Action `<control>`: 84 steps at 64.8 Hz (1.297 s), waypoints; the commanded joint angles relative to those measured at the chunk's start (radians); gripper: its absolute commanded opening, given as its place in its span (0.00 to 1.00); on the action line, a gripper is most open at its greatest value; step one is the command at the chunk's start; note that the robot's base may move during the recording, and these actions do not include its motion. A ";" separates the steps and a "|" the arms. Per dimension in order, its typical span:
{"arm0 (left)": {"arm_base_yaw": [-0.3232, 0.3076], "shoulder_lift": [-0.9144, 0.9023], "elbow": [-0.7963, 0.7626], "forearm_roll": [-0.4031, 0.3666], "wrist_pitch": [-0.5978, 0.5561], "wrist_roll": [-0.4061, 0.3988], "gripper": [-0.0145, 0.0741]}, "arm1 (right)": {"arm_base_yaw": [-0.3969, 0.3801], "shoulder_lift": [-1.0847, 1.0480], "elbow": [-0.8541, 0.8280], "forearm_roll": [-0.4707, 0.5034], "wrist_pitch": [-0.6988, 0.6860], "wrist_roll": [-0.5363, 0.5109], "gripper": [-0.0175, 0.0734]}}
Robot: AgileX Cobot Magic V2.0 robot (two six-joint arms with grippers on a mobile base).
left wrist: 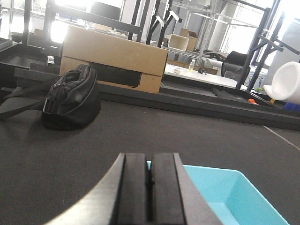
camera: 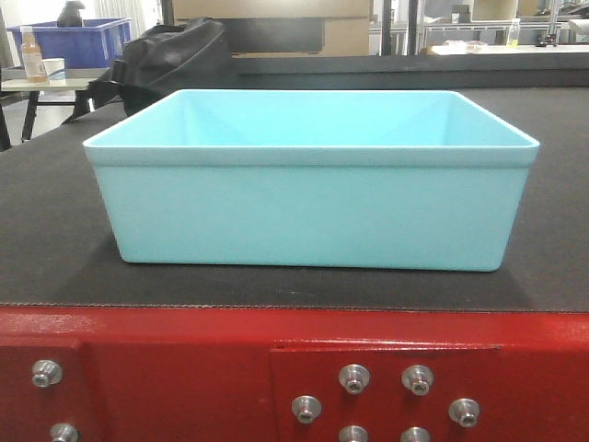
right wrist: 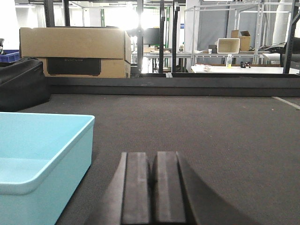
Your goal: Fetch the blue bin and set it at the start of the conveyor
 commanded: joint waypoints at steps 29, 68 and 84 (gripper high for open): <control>0.003 -0.008 0.012 0.049 0.025 0.002 0.04 | 0.001 -0.007 0.000 0.006 -0.026 -0.009 0.01; 0.329 -0.371 0.485 -0.390 -0.091 0.603 0.04 | 0.001 -0.007 0.000 0.006 -0.026 -0.009 0.01; 0.380 -0.491 0.642 -0.412 -0.259 0.603 0.04 | 0.001 -0.007 0.000 0.006 -0.026 -0.009 0.01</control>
